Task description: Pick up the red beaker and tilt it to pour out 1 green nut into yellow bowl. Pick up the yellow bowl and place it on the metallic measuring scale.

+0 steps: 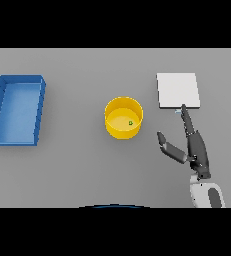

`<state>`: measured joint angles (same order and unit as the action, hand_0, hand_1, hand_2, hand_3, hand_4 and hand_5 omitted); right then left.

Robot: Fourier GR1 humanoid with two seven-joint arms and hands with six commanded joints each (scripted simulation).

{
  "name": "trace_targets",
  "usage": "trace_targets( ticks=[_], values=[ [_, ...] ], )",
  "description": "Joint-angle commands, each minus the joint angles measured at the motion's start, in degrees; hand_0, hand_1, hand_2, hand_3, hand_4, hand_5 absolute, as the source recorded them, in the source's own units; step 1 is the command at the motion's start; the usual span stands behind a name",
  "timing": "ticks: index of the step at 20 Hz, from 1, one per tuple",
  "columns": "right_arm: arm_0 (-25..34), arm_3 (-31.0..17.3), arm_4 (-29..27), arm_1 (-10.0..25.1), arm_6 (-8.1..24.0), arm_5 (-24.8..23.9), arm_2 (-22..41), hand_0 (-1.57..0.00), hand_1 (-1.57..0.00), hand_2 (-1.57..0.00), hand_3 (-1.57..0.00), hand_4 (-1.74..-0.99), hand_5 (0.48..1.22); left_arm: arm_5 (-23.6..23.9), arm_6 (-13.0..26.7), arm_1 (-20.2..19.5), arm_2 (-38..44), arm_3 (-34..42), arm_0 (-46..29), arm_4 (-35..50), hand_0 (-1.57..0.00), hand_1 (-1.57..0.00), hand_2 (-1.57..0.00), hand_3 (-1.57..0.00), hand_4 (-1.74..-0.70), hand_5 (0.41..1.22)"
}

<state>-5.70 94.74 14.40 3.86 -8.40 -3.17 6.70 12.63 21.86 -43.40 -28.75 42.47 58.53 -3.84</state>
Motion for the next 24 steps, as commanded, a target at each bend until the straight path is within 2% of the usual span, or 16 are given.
trace_targets(
  ticks=[1,3,5,8,11,12,14,16,17,18,19,20,22,24],
  values=[
    [0.0,0.8,-0.3,0.4,0.3,0.2,-0.3,0.0,0.0,0.0,0.0,-1.212,0.641,2.0,2.3,-0.9,-0.1,3.9,-3.2,1.1,-1.57,-1.57,-1.57,-1.46,-1.74,1.221],
    [0.6,0.8,-0.1,0.4,1.5,0.3,0.0,0.0,0.0,0.0,0.0,-1.206,0.653,5.9,6.2,-3.1,-0.2,9.9,-9.4,3.1,-1.57,-1.57,-1.57,-1.45,-1.74,1.221],
    [0.4,0.6,0.2,0.0,1.5,0.1,0.3,0.0,0.0,0.0,0.0,-1.21,0.66,9.2,7.3,-4.6,-0.6,16.4,-15.6,5.3,-1.57,-1.57,-1.57,-1.45,-1.74,1.221],
    [0.0,1.2,0.0,0.3,1.2,0.4,0.3,0.0,0.0,0.0,0.0,-1.218,0.664,13.4,10.1,-5.0,-1.7,21.5,-21.5,7.3,-1.57,-1.57,-1.57,-1.45,-1.74,1.221],
    [0.5,0.4,0.5,-0.1,1.0,0.0,0.6,0.0,0.0,0.0,0.0,-1.217,0.666,15.7,10.8,-5.0,-2.5,23.0,-23.9,8.8,-1.57,-1.57,-1.57,-1.51,-1.74,1.221],
    [-0.2,0.7,0.5,0.3,-0.1,0.2,0.5,0.0,0.0,0.0,0.0,-1.216,0.667,16.5,11.5,-5.3,-3.0,23.5,-24.3,8.7,-1.57,-1.57,-1.57,-1.52,-1.74,1.199],
    [0.5,0.7,0.6,0.6,1.0,0.2,0.3,0.0,0.0,0.0,0.0,-1.207,0.665,17.6,12.8,-4.9,-4.3,23.6,-25.1,9.4,-1.57,-1.57,-1.57,-1.54,-1.74,1.117],
    [-0.6,0.8,0.5,0.5,0.3,0.3,0.5,0.0,0.0,0.0,0.0,-1.205,0.664,18.2,13.0,-5.4,-6.0,23.6,-25.3,9.5,-1.57,-1.57,-1.57,-1.55,-1.74,0.967],
    [-0.7,0.7,1.0,0.2,-0.4,-0.1,0.8,0.0,0.0,0.0,0.0,-1.202,0.667,17.4,13.0,-6.2,-6.9,24.0,-25.9,9.8,-1.57,-1.57,-1.57,-1.55,-1.67,0.908],
    [-1.0,1.5,1.0,0.4,-0.1,-0.2,0.7,0.0,0.0,0.0,0.0,-1.197,0.664,15.8,13.1,-7.1,-7.8,24.4,-26.0,10.7,-1.57,-1.57,-1.57,-1.5,-1.53,0.865],
    [-1.0,1.1,0.5,0.1,0.2,-0.1,0.6,0.0,0.0,0.0,0.0,-1.192,0.663,13.0,12.7,-7.8,-7.9,25.5,-26.0,11.8,-1.56,-1.45,-1.43,-1.36,-1.37,0.83],
    [-1.0,1.1,0.3,-0.2,0.0,0.2,0.8,0.0,0.0,0.0,0.0,-1.188,0.663,10.2,12.1,-7.9,-7.9,26.0,-26.2,13.3,-1.46,-1.18,-1.19,-1.13,-1.23,0.803],
    [-0.6,0.9,0.8,-0.1,-0.3,-0.1,0.9,0.0,0.0,0.0,0.0,-1.185,0.665,5.2,12.8,-9.5,-8.0,27.9,-26.2,15.6,-0.93,-0.76,-0.77,-0.72,-1.03,0.758],
    [-1.3,2.2,0.9,0.1,-0.1,-0.3,0.9,0.0,0.0,0.0,0.0,-1.182,0.667,3.2,12.7,-10.6,-8.2,29.7,-26.7,16.6,-0.6,-0.48,-0.49,-0.46,-0.92,0.723]
  ],
)
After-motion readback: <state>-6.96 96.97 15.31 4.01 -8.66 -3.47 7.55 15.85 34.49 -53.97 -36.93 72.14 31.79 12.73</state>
